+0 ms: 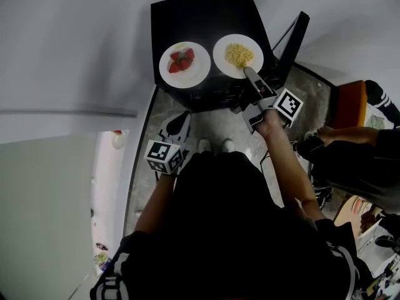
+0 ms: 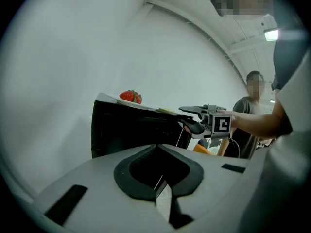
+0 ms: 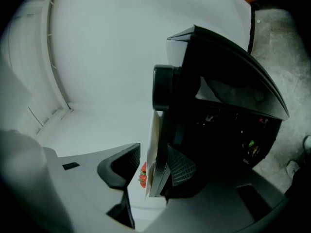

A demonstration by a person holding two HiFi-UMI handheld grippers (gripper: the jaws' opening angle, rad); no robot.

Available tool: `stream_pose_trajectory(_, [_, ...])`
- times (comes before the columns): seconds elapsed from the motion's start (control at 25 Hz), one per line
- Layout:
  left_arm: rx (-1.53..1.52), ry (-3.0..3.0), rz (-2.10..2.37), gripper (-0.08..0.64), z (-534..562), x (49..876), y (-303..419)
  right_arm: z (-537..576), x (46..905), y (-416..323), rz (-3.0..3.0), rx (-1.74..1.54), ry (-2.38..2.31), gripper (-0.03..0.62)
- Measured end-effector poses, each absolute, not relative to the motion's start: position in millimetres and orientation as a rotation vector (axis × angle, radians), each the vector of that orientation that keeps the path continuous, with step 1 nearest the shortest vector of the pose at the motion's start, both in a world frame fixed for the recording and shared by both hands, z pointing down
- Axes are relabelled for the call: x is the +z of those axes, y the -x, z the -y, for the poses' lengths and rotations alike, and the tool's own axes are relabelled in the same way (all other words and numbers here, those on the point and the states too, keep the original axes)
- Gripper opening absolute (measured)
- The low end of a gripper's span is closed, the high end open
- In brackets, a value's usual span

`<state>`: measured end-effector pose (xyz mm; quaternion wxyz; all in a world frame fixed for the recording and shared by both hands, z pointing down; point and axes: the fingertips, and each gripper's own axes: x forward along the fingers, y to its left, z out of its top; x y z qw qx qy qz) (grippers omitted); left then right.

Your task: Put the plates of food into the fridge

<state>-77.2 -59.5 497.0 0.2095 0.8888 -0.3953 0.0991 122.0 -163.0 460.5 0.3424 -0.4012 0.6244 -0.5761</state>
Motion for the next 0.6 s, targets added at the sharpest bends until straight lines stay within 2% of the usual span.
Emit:
stream_pose_trajectory(0.08, [0.278, -2.477, 1.096, 0.021, 59.5, 496.4, 76.7, 161.5, 460.5, -120.9, -1.618, -1.511, 1.047, 0.113])
stream_pose_trajectory(0.16, [0.281, -2.479, 1.093, 0.021, 59.4, 496.8, 76.1, 160.4, 457.9, -119.4, -1.627, -1.511, 1.047, 0.079])
stream_pose_trajectory(0.6, [0.281, -2.477, 1.084, 0.021, 59.0, 500.9, 75.0, 156.6, 459.2, -118.9, -1.557, -1.555, 0.999, 0.051])
